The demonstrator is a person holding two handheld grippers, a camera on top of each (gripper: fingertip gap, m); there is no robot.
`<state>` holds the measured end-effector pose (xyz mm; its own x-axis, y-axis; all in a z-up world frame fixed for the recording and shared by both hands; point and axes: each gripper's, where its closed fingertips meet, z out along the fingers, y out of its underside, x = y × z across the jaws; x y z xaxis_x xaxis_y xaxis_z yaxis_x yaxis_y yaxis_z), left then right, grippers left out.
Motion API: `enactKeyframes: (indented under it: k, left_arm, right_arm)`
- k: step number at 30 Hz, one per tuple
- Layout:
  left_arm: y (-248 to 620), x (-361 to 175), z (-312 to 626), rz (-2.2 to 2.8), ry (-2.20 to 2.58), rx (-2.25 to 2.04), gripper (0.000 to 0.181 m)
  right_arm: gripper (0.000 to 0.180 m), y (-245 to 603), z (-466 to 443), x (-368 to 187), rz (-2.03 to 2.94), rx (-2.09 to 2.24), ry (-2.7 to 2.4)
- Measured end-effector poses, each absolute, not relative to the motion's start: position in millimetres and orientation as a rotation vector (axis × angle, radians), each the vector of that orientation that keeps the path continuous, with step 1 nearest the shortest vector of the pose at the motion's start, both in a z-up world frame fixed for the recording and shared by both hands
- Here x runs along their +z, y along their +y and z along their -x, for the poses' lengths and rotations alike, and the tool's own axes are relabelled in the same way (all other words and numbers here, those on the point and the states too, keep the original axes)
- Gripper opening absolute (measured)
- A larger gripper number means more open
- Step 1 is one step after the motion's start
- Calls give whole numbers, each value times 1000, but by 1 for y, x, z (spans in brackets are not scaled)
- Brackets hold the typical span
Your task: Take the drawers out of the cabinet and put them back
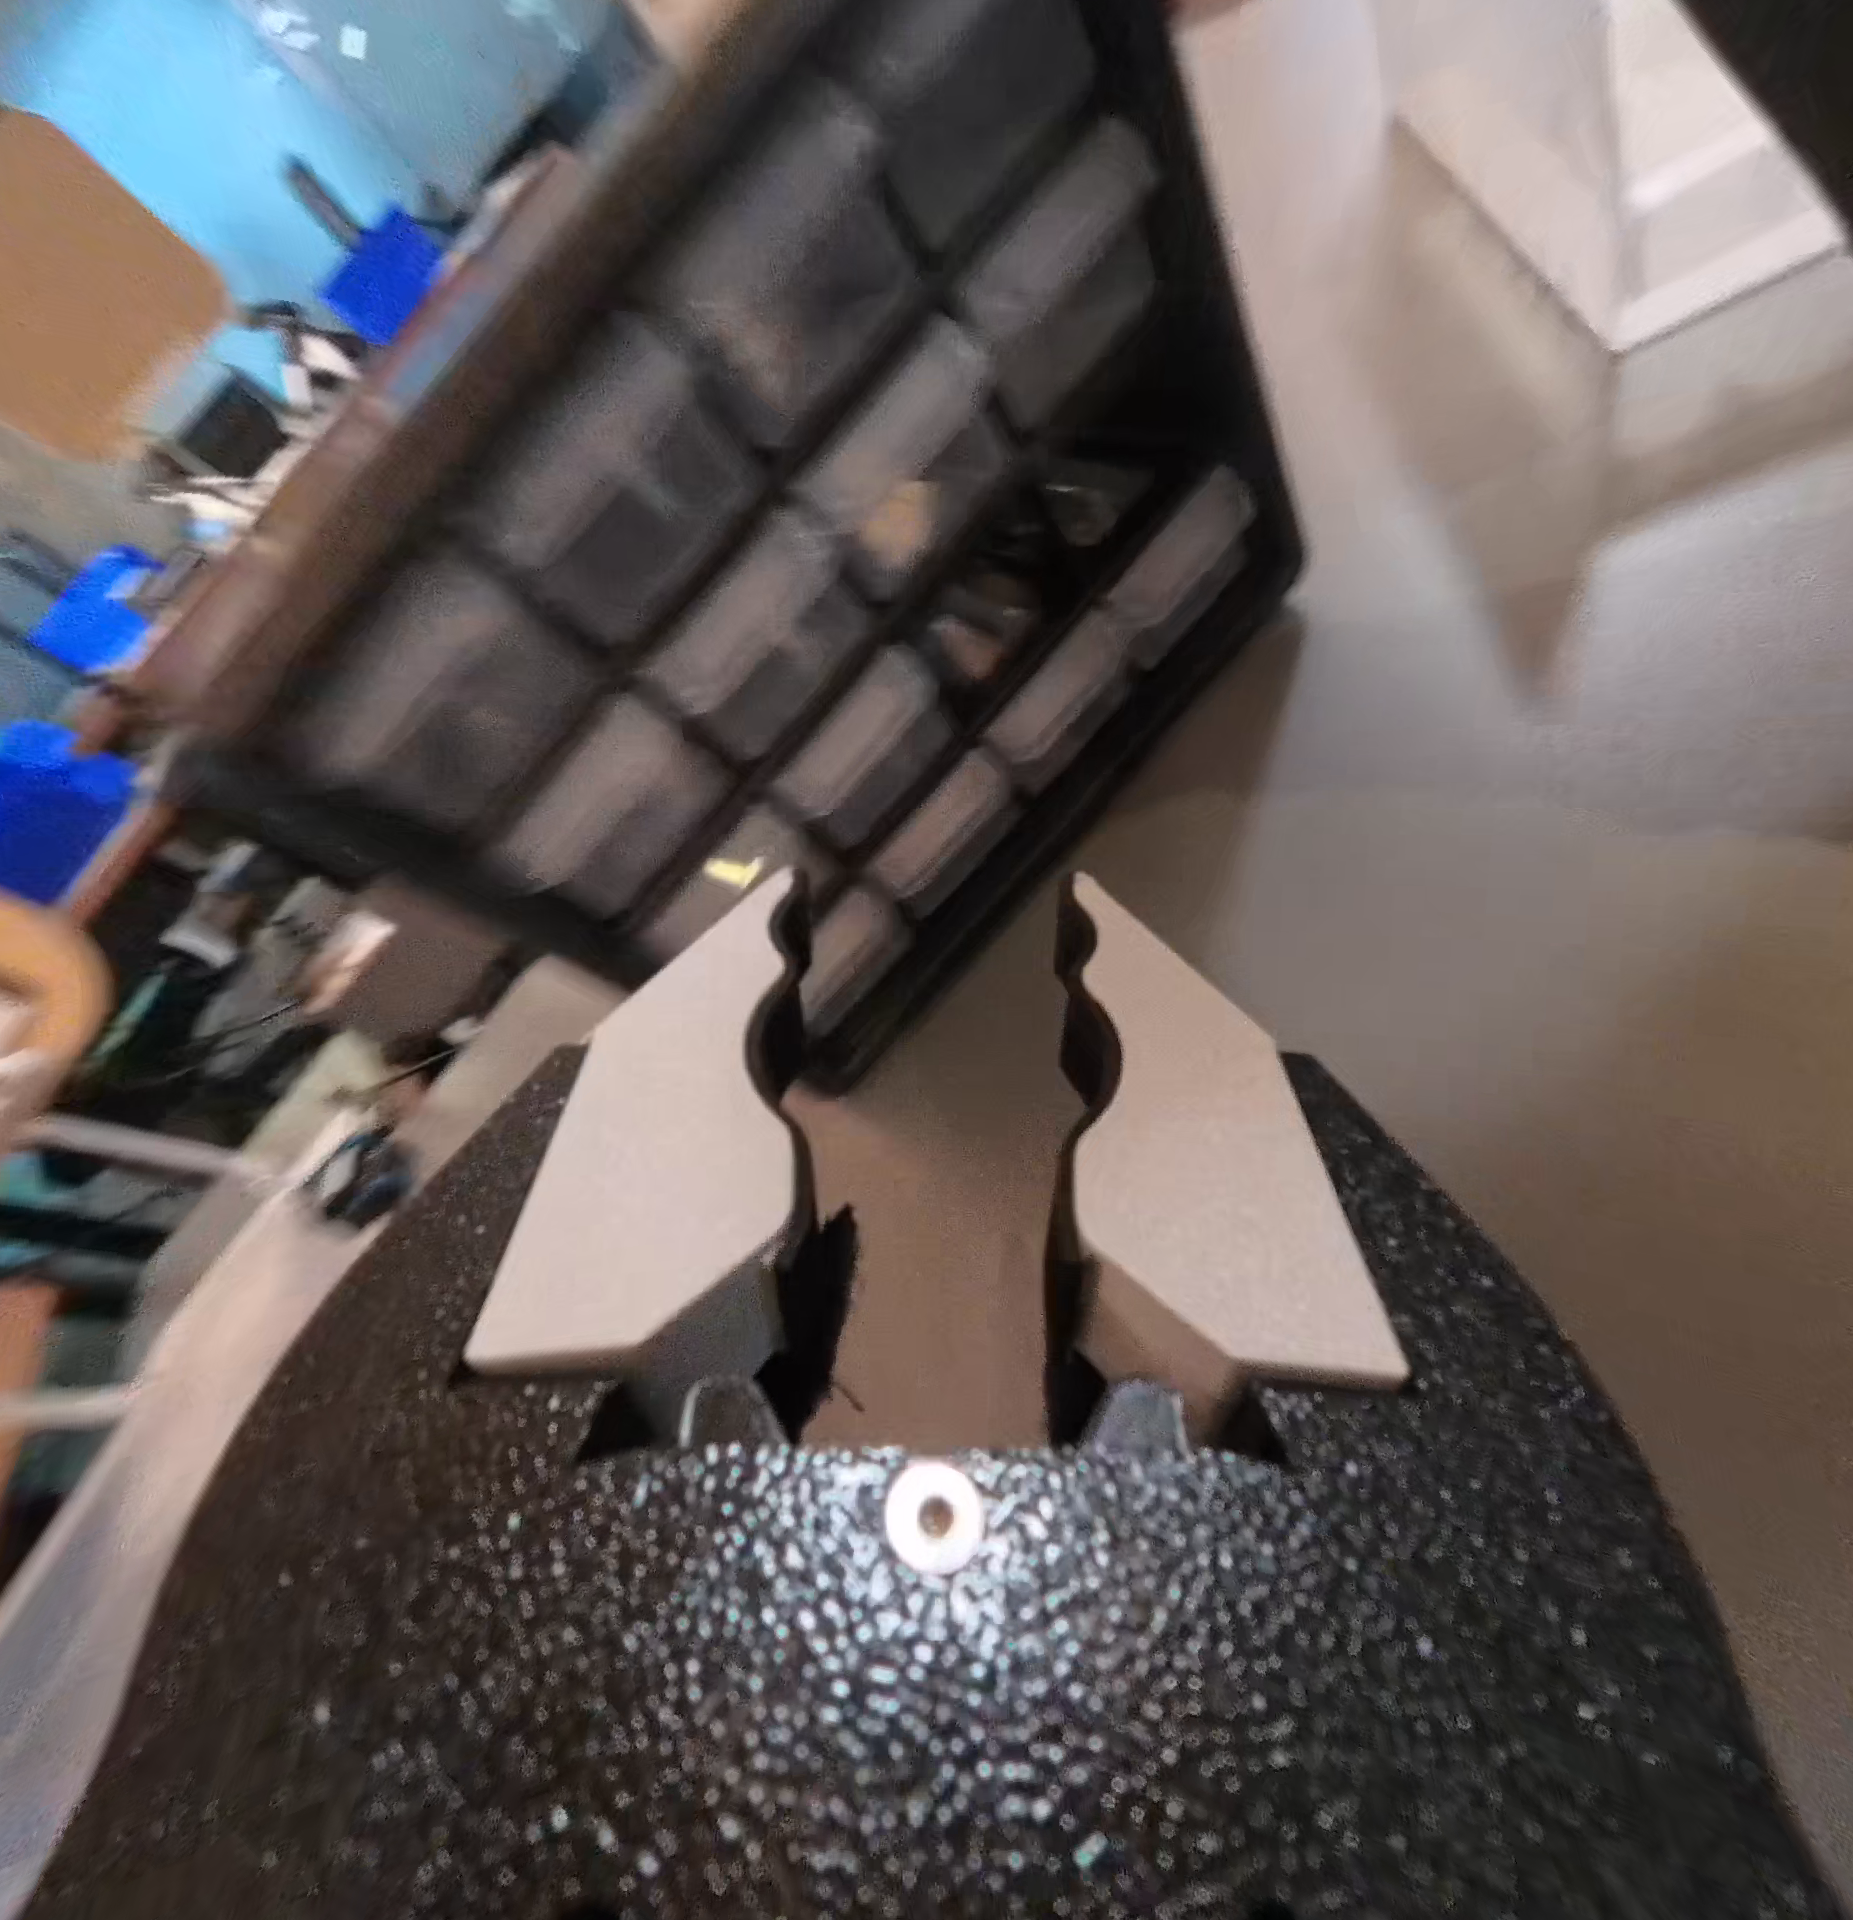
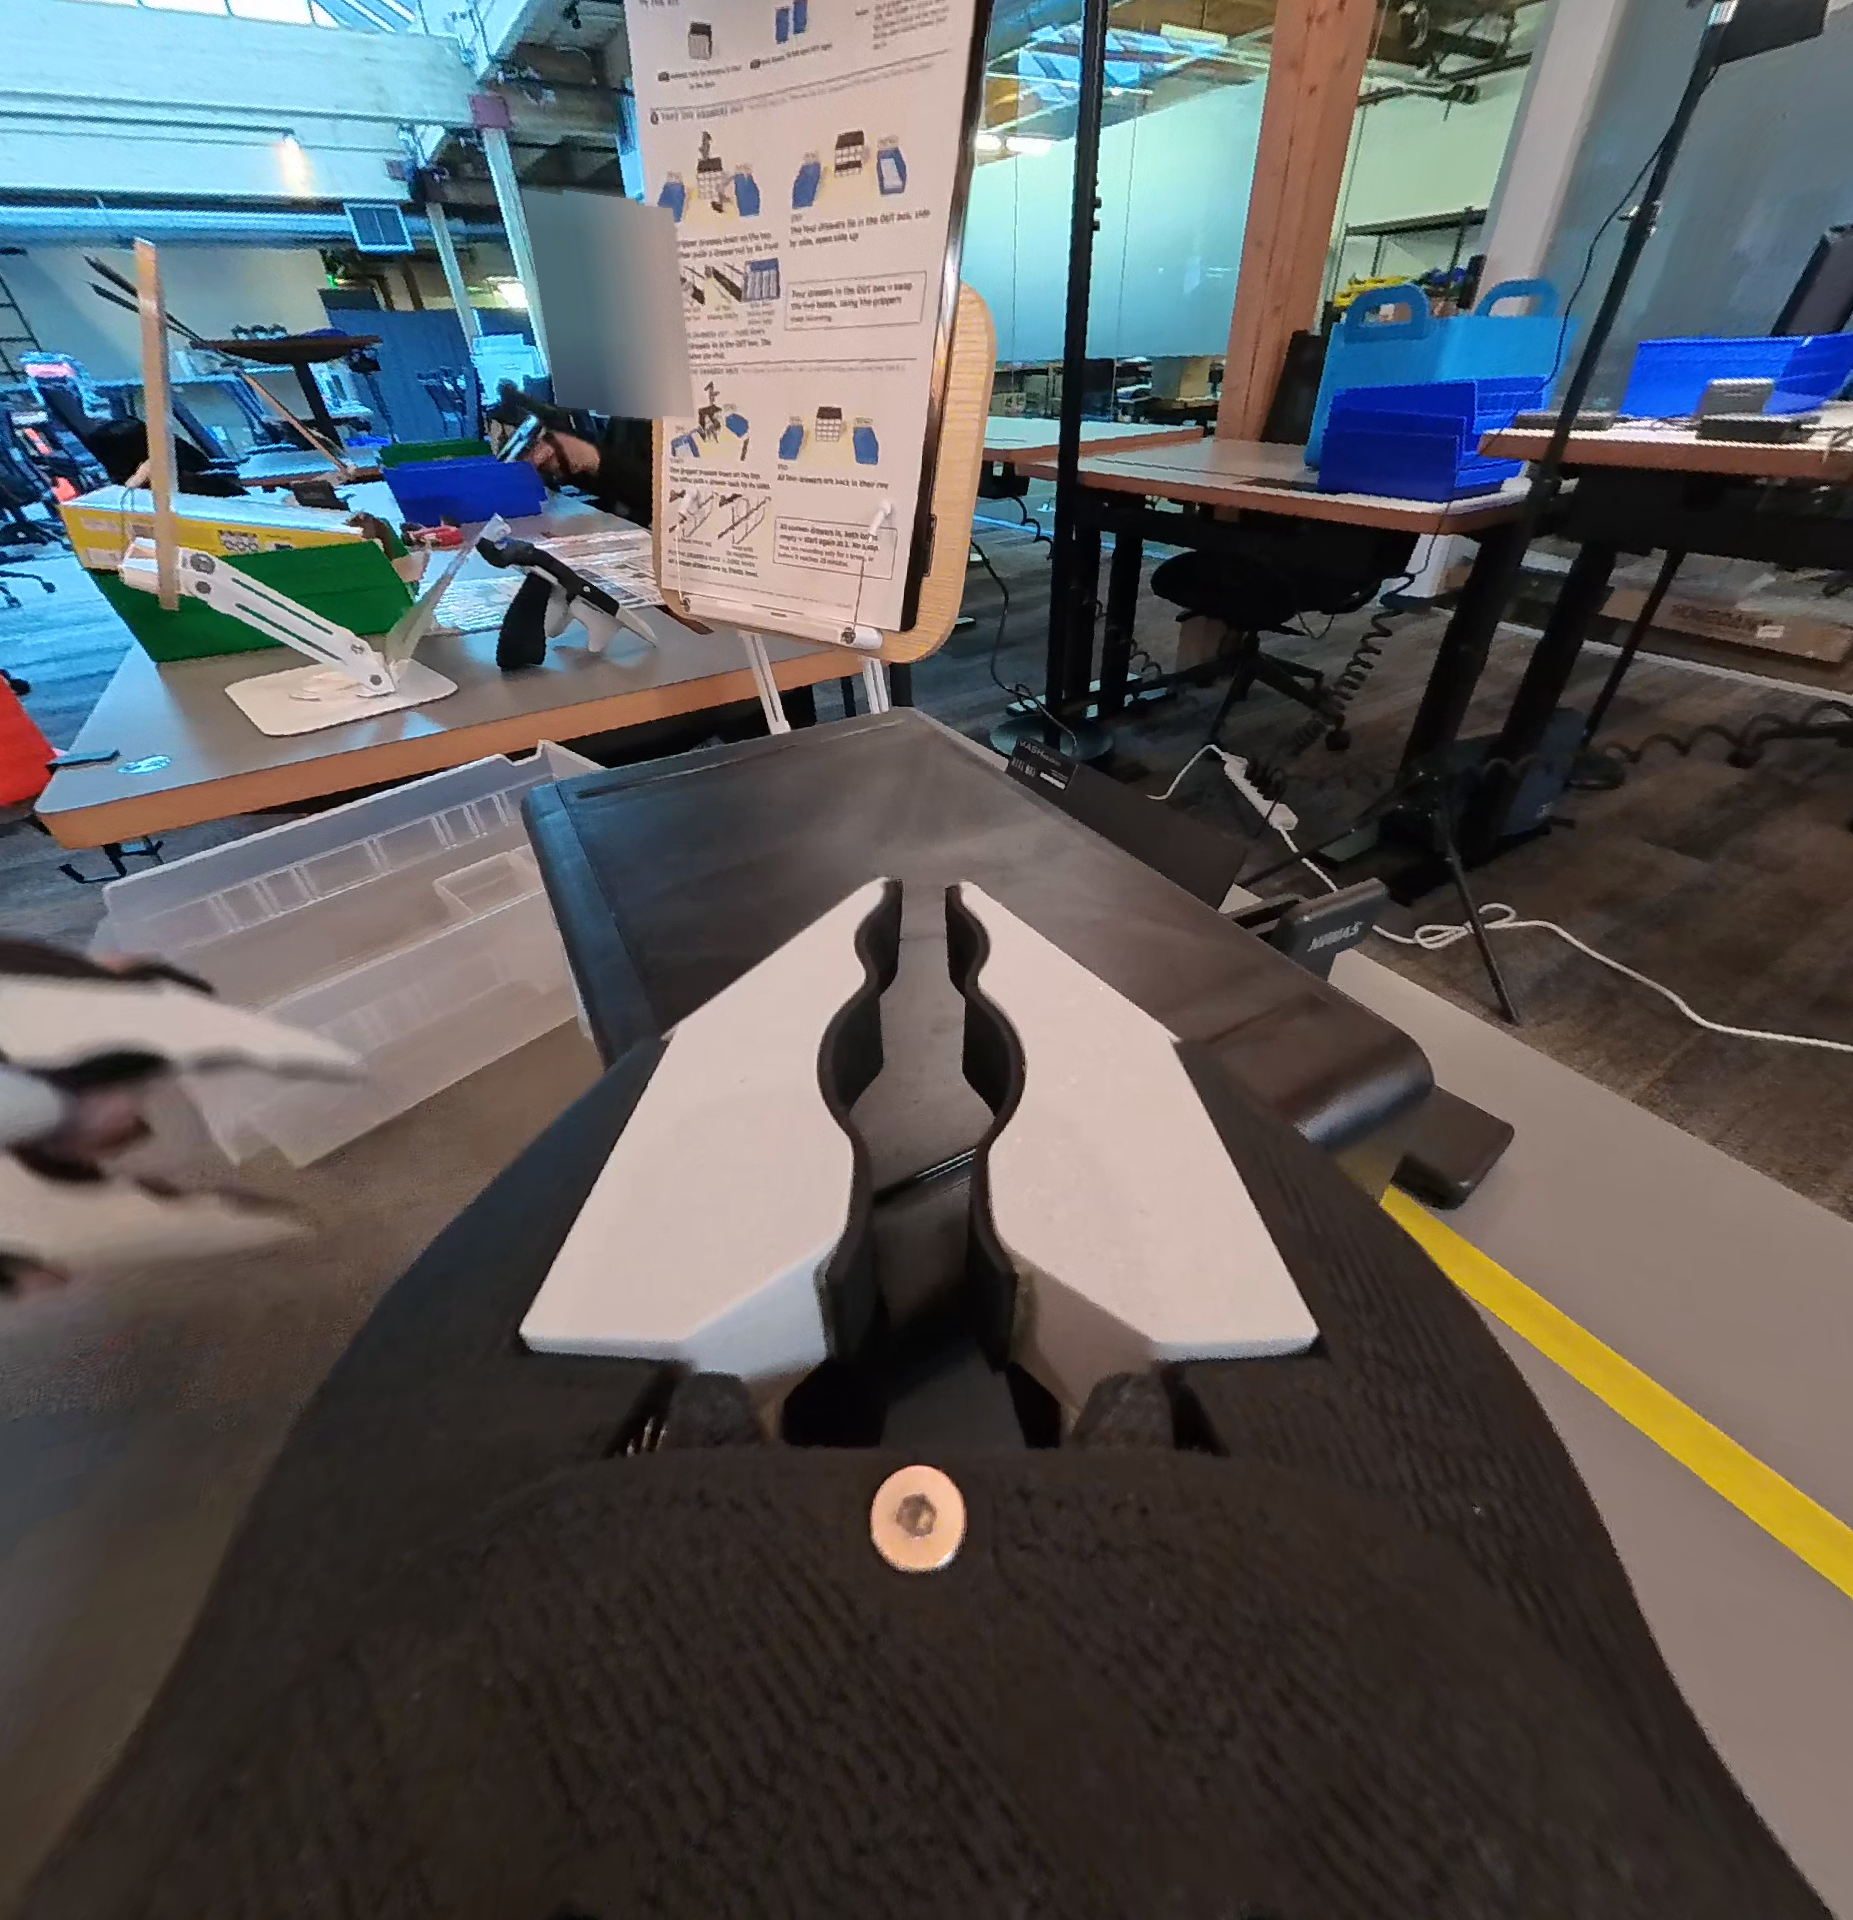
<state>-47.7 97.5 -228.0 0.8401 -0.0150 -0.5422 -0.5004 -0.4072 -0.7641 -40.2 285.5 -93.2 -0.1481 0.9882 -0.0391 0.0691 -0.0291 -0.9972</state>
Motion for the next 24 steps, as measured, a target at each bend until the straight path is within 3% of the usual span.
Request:
enactKeyframes:
  k: [1, 5, 10, 14, 22, 24]
  left_arm:
    - [78, -211, 65, 1924, 355, 614, 44]
    - [2, -172, 160, 2003, 284, 760, 46]
    - [-40, -241, 257, 2335, 158, 409, 61]
    - [-63, -303, 307, 2583, 174, 468, 51]
    - [-71, -343, 323, 2812, 321, 530, 32]
    - [-70, -345, 325, 2810, 322, 561, 17]
  right_arm:
    - [7, 285, 40, -93, 1209, 1307, -1357]
    - [7, 285, 41, -94, 1222, 1289, -1359]
    - [7, 285, 43, -94, 1231, 1301, -1350]
    - [8, 286, 43, -94, 1234, 1289, -1350]
    - [8, 284, 44, -94, 1223, 1271, -1363]
    - [8, 284, 46, -94, 1218, 1292, -1360]
